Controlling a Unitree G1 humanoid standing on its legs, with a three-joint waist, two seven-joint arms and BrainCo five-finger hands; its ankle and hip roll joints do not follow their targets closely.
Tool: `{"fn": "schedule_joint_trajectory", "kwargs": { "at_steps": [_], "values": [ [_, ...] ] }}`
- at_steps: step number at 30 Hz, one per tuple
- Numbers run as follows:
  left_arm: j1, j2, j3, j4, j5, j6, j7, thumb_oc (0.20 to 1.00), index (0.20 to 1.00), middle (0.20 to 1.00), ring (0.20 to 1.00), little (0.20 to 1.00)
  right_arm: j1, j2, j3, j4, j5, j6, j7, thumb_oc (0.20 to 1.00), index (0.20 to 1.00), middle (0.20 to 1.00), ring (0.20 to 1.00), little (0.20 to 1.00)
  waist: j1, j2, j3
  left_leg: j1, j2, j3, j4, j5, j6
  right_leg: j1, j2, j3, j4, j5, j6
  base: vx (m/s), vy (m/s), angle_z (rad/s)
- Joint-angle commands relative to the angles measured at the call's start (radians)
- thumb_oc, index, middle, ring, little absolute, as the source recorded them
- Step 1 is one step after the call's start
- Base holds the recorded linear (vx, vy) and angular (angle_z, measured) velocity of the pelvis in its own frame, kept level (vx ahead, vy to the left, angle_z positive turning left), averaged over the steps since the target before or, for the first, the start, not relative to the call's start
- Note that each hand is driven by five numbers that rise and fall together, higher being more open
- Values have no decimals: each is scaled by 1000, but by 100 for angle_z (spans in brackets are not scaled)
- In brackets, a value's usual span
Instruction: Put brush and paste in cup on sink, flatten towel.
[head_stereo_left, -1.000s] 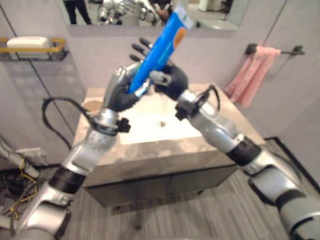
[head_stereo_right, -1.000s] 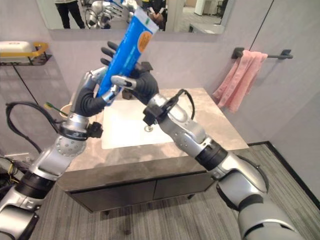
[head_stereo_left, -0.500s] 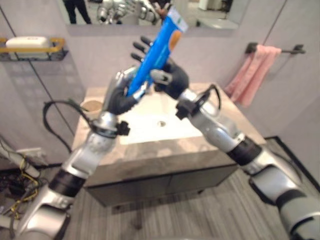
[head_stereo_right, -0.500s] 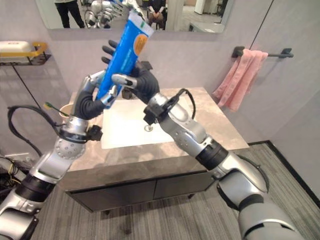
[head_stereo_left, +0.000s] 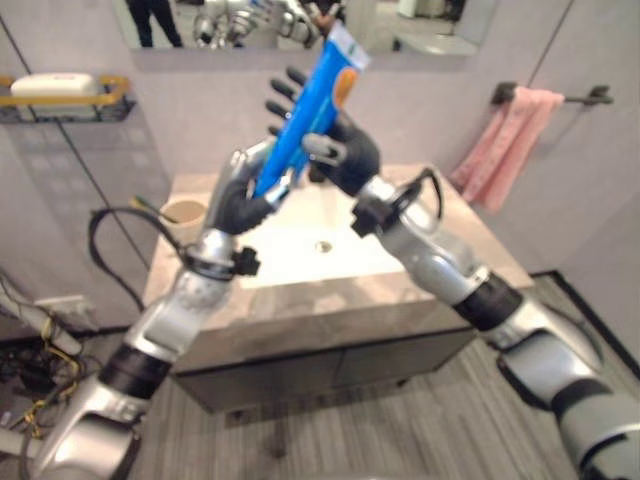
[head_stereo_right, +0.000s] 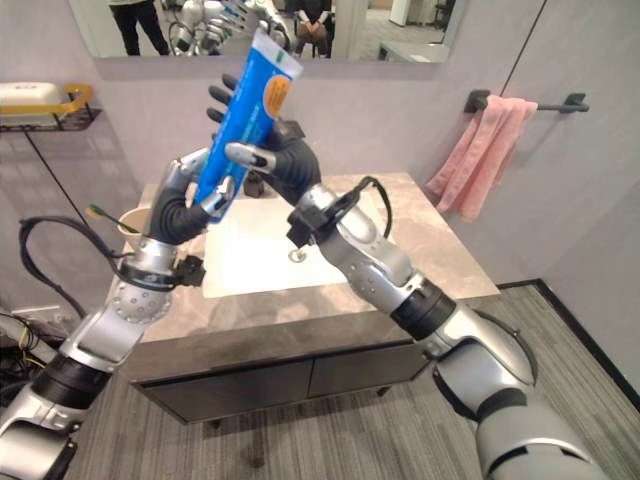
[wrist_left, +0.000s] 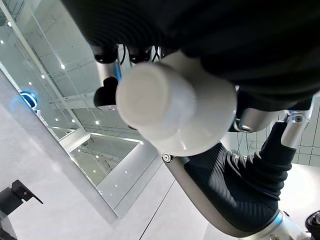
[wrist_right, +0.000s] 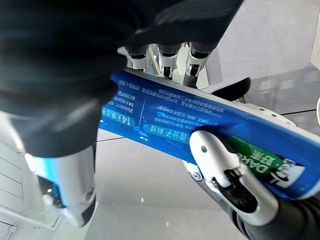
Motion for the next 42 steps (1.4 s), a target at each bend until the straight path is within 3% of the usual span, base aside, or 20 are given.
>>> {"fn": "schedule_joint_trajectory", "kwargs": {
  "at_steps": [1, 12, 13, 14, 15, 16, 35, 36, 38, 42],
  "values": [
    [-41, 26, -13, -13, -36, -24, -2, 200, 200, 200, 200, 200, -167, 12, -62, 4, -27, -88, 6, 1000, 1000, 1000, 1000, 1000, 18, -37, -19, 50, 53, -57, 13, -116, 3, -3, -61, -69, 5, 39, 25, 0, 0, 0],
    [-32, 23, -28, 5, -38, -20, -6, 200, 200, 200, 200, 200, -161, 12, -68, 0, -30, -94, -1, 1000, 1000, 1000, 1000, 1000, 16, -37, -16, 49, 55, -60, 13, -116, 3, -2, -62, -69, 5, 39, 23, 0, 0, 0],
    [-32, 23, -28, 5, -38, -20, -6, 200, 200, 200, 200, 200, -161, 12, -68, -1, -30, -94, -1, 950, 950, 950, 950, 950, 16, -37, -16, 49, 55, -60, 13, -116, 3, -2, -62, -69, 5, 39, 23, 0, 0, 0],
    [-35, 22, -31, 10, -38, -20, -4, 200, 200, 200, 200, 200, -157, 16, -71, 1, -29, -97, -3, 567, 567, 567, 567, 567, 15, -37, -16, 49, 55, -60, 13, -116, 4, -3, -62, -67, 5, 38, 23, 0, 0, 0],
    [-36, 20, -32, 11, -38, -19, -5, 200, 200, 200, 200, 200, -155, 16, -71, -2, -29, -98, -3, 517, 517, 517, 517, 517, 15, -37, -17, 50, 55, -60, 13, -117, 4, -3, -62, -67, 5, 38, 23, 0, 0, 0],
    [-38, 19, -34, 13, -39, -18, -5, 200, 200, 200, 200, 200, -152, 16, -71, -8, -30, -98, -2, 213, 213, 213, 213, 213, 15, -37, -16, 51, 54, -58, 13, -117, 4, -2, -62, -66, 5, 38, 23, 0, 0, 0],
    [-54, 33, 41, -72, 15, -15, 67, 200, 200, 200, 200, 200, -103, -35, -88, -59, -102, -102, -23, 200, 200, 200, 200, 200, 14, -35, -9, 57, 56, -56, 13, -118, 6, 1, -60, -66, 5, 37, 25, 0, 0, 0],
    [-44, 28, 52, -74, 20, -12, 76, 278, 278, 278, 278, 278, -96, -34, -97, -58, -111, -104, -29, 200, 200, 200, 200, 200, 16, -35, -8, 56, 56, -57, 13, -117, 6, 2, -60, -68, 5, 37, 24, 0, 0, 0],
    [-22, 24, 75, -88, 34, -7, 86, 1000, 1000, 1000, 1000, 1000, -88, -37, -107, -61, -122, -106, -37, 200, 200, 200, 200, 200, 20, -35, -7, 54, 56, -60, 13, -117, 6, 4, -60, -72, 5, 36, 24, 0, 0, 0],
    [73, 57, 186, -161, 84, 0, 119, 1000, 1000, 1000, 1000, 1000, -75, -40, -138, -47, -154, -112, -58, 200, 200, 200, 200, 200, 35, -35, 0, 48, 54, -70, 13, -114, 6, 6, -62, -83, 5, 35, 23, -2, -5, 2]
  ]
}}
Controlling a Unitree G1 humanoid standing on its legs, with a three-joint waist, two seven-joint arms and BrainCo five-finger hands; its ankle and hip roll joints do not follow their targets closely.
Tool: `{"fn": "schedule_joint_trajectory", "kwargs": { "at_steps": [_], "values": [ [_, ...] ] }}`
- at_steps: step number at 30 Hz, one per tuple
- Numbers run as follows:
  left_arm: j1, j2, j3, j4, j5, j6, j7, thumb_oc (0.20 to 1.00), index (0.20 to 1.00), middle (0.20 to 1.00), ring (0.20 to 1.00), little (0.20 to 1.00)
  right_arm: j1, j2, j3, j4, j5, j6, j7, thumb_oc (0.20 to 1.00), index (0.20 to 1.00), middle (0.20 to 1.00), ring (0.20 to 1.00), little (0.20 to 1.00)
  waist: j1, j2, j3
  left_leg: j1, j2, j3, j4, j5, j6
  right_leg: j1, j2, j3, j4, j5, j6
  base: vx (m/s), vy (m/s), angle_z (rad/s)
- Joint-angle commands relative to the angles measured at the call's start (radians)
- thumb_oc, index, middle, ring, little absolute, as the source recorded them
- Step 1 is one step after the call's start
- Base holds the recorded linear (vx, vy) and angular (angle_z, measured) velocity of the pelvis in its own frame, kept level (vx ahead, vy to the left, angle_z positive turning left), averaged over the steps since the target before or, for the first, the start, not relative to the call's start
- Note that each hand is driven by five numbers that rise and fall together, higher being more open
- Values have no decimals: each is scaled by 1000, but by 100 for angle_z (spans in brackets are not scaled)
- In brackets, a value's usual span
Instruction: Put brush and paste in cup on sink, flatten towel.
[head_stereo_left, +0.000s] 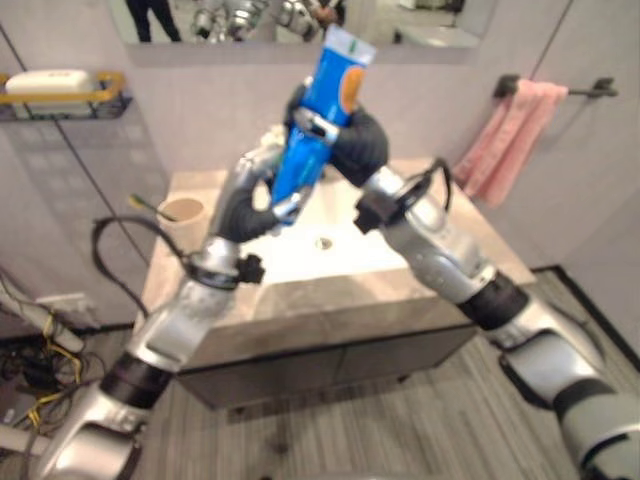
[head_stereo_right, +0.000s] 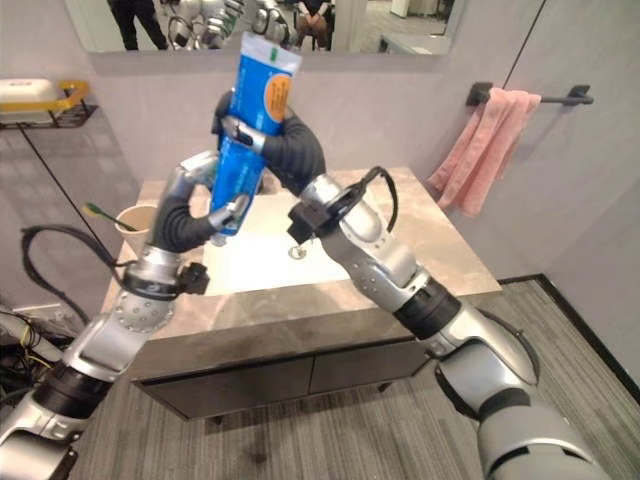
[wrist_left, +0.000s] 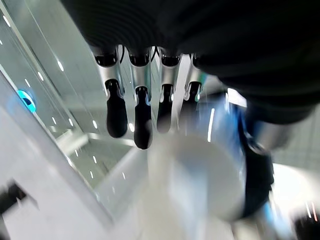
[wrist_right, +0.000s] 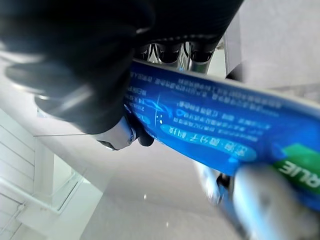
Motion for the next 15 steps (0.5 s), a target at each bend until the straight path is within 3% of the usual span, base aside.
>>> {"fn": "schedule_joint_trajectory", "kwargs": {
  "at_steps": [1, 5, 8, 11, 13, 14, 15],
  "values": [
    [-27, 75, 55, -47, 34, -13, 61, 1000, 1000, 1000, 1000, 1000, -76, -22, -96, -10, -42, -76, -23, 200, 200, 200, 200, 200, 31, -43, -34, 49, 54, -64, 13, -114, 6, -1, -63, -78, 5, 35, 23, 0, -14, 7],
    [77, 136, 165, -101, 44, -31, 67, 1000, 1000, 1000, 1000, 1000, -56, -25, -154, 11, -105, -94, -74, 200, 200, 200, 200, 200, 47, -40, -28, 43, 53, -75, 13, -112, 6, 4, -64, -89, 5, 33, 21, 1, -5, 7],
    [241, 172, 312, -100, 45, -43, 102, 1000, 1000, 1000, 1000, 1000, -36, -8, -230, 17, -229, -115, -154, 200, 200, 200, 200, 200, 70, -36, -16, 30, 49, -96, 13, -106, 6, 7, -67, -106, 5, 33, 19, 0, 2, 11],
    [452, 136, 441, -1, -31, -51, 127, 1000, 1000, 1000, 1000, 1000, -55, -34, -272, 50, -283, -123, -192, 200, 200, 200, 200, 200, 118, -44, 4, 4, 42, -132, 13, -94, 7, 11, -73, -139, 5, 35, 18, -18, 6, 33],
    [476, 131, 464, 11, -47, -52, 129, 1000, 1000, 1000, 1000, 1000, -64, -40, -275, 57, -283, -123, -196, 200, 200, 200, 200, 200, 122, -46, 4, -3, 40, -143, 13, -92, 8, 11, -75, -152, 5, 34, 19, 7, 2, 31],
    [528, 105, 496, 113, -95, -44, 122, 1000, 1000, 1000, 1000, 1000, -83, -62, -282, 70, -288, -126, -199, 200, 200, 200, 200, 200, 156, -55, 8, -18, 34, -169, 13, -87, 9, 18, -78, -179, 5, 33, 20, 23, 3, 54],
    [528, 105, 496, 113, -97, -45, 121, 1000, 1000, 1000, 1000, 1000, -84, -62, -281, 71, -289, -127, -199, 200, 200, 200, 200, 200, 153, -55, 8, -18, 34, -172, 13, -87, 9, 19, -78, -181, 5, 33, 20, 43, 4, 59]
  ]
}}
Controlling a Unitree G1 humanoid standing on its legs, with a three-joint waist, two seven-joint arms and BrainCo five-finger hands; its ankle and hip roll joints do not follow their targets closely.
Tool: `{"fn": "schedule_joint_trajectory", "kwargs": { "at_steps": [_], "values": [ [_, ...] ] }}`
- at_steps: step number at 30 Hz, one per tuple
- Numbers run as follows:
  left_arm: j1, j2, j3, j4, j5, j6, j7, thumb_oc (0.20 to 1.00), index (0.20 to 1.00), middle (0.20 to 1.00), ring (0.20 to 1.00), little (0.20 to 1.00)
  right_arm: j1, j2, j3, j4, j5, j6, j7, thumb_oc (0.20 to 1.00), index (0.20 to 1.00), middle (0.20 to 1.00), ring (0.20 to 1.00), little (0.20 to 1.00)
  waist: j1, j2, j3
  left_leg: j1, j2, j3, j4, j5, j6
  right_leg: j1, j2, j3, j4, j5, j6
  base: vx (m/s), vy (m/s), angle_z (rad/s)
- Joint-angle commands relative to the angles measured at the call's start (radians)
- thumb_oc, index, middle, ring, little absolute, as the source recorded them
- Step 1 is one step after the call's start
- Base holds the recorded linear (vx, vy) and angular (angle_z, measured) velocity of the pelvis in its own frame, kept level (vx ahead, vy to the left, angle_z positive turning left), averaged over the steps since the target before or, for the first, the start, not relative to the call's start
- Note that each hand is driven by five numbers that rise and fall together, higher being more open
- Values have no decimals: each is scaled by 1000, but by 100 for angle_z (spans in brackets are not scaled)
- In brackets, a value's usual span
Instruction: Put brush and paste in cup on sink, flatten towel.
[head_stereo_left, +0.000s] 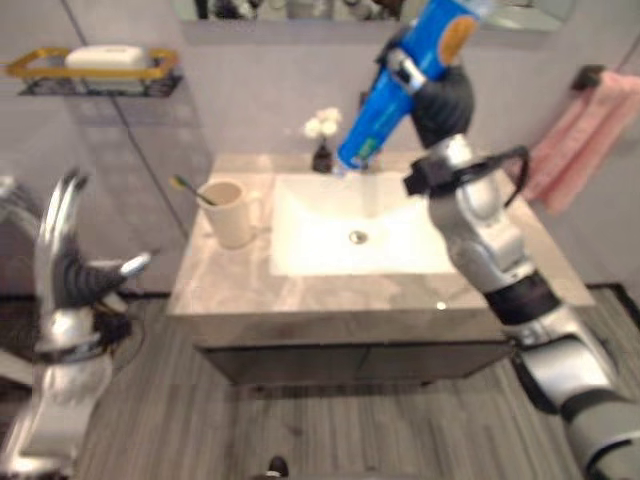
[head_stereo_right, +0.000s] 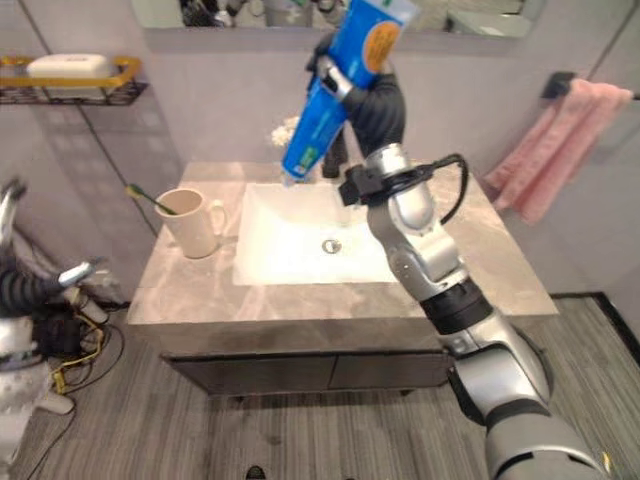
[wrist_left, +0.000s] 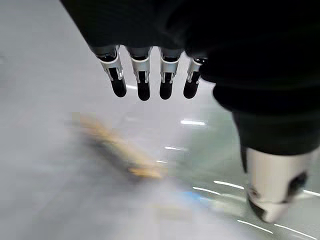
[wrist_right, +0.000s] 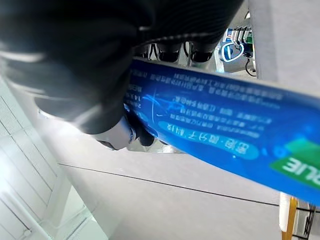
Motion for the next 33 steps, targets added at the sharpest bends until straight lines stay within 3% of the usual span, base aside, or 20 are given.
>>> {"fn": "schedule_joint_trajectory", "kwargs": {
  "at_steps": [1, 8, 12, 13, 17, 22, 33],
  "values": [
    [-71, 106, 10, 16, -76, -30, 19, 1000, 1000, 1000, 1000, 1000, -144, 13, -38, 35, -28, -74, -6, 200, 200, 200, 200, 200, 46, -76, -31, 14, 39, -77, 13, -98, 7, 7, -78, -81, 4, 45, 23, 13, 2, 38],
    [-75, 91, -46, 164, -117, -6, -34, 1000, 1000, 1000, 1000, 1000, -230, -23, -38, 128, -62, -79, -34, 200, 200, 200, 200, 200, 97, -86, -11, -53, 18, -175, 13, -69, -1, 17, -86, -182, 4, 42, 23, 6, -10, 50],
    [-86, 85, -130, 323, -154, 15, -86, 1000, 1000, 1000, 1000, 1000, -296, -55, -23, 187, -89, -85, -57, 200, 200, 200, 200, 200, 124, -82, 5, -99, 6, -228, 13, -47, -5, 12, -88, -235, 4, 44, 25, 11, -7, 35],
    [-80, 72, -190, 397, -160, 28, -130, 1000, 1000, 1000, 1000, 1000, -324, -55, -18, 216, -96, -86, -67, 200, 200, 200, 200, 200, 134, -81, 9, -113, 4, -246, 13, -42, -6, 10, -88, -253, 4, 46, 26, 31, 2, 37],
    [-62, 56, -257, 466, -166, 40, -185, 1000, 1000, 1000, 1000, 1000, -353, -71, -7, 263, -99, -83, -68, 200, 200, 200, 200, 200, 143, -73, 23, -140, -5, -263, 13, -36, -2, -4, -90, -267, 4, 49, 30, 31, 15, 34],
    [-38, 9, -251, 477, -268, 34, -221, 1000, 1000, 1000, 1000, 1000, -401, -87, 23, 357, -101, -73, -80, 200, 200, 200, 200, 200, 161, -76, 33, -164, -9, -272, 13, -41, -7, -19, -90, -267, 4, 42, 38, 51, 18, 7],
    [-72, 18, -300, 466, -228, 45, -214, 1000, 1000, 1000, 1000, 1000, -352, -123, 4, 344, -140, -65, -119, 200, 200, 200, 200, 200, 164, -69, 60, -210, -31, -311, 13, -33, -2, -43, -96, -288, 4, 43, 42, 36, 15, 8]
  ]
}}
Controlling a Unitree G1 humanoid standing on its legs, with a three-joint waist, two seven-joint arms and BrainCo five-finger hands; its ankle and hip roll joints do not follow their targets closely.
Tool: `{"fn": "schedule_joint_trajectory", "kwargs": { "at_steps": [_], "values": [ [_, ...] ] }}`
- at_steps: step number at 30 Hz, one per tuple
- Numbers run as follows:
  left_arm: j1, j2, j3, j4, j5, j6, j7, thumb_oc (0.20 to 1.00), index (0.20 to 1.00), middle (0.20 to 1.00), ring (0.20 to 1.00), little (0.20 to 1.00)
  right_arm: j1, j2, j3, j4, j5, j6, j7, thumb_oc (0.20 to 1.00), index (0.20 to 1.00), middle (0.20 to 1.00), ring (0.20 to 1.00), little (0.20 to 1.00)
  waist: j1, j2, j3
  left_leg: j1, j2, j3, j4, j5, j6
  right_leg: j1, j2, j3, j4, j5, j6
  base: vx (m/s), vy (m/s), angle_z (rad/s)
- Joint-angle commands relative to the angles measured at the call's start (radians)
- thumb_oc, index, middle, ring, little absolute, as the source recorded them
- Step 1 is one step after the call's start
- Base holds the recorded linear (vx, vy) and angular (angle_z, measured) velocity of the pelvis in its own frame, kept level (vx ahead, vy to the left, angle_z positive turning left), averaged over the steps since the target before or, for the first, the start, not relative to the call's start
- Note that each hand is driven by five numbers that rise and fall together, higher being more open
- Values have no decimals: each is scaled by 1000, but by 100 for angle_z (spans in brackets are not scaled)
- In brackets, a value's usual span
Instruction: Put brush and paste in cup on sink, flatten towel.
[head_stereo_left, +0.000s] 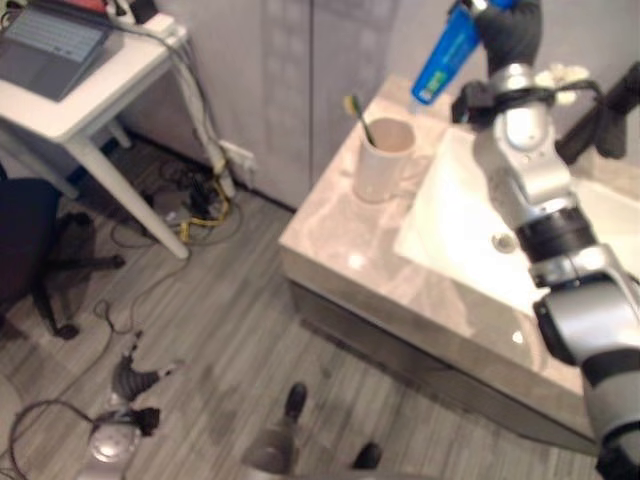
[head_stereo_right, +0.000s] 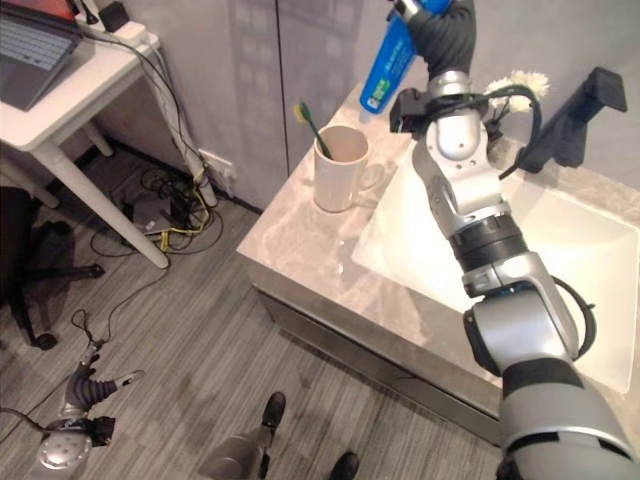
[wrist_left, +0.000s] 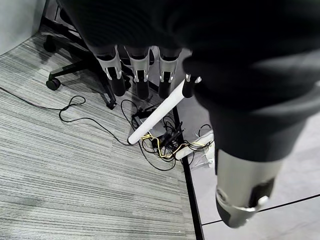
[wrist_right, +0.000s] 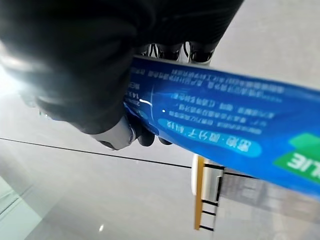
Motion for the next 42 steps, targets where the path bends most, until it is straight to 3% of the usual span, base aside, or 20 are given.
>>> {"fn": "schedule_joint_trajectory", "kwargs": {
  "at_steps": [1, 6, 28, 42],
  "values": [
    [-17, 69, 7, -26, 16, -32, 23, 1000, 1000, 1000, 1000, 1000, -83, -67, 2, -66, -17, -56, -9, 200, 200, 200, 200, 200, 6, -37, -15, 22, 31, -42, 12, -100, -11, 50, -73, -16, 4, 69, 34, 19, 10, 6],
    [-33, 40, 8, -21, -37, -37, 37, 1000, 1000, 1000, 1000, 1000, -70, -33, 10, -77, -2, -59, -2, 200, 200, 200, 200, 200, -1, -38, -9, 25, 28, -33, 12, -105, -6, 45, -77, -6, 4, 72, 35, 10, 12, -2],
    [-41, 22, -27, -43, -32, -24, 43, 1000, 1000, 1000, 1000, 1000, -60, 49, 49, -110, 29, -60, 23, 200, 200, 200, 200, 200, -22, -40, 2, 21, 26, -27, 12, -97, 2, 32, -79, -9, 4, 80, 30, -8, 4, -2],
    [-47, 33, -34, -35, -17, -16, 41, 1000, 1000, 1000, 1000, 1000, -76, 17, 40, -154, -4, -67, -1, 200, 200, 200, 200, 200, -22, -47, -7, 28, 26, -16, 12, -101, 5, 30, -80, -2, 4, 85, 33, -2, 2, 0]
  ]
}}
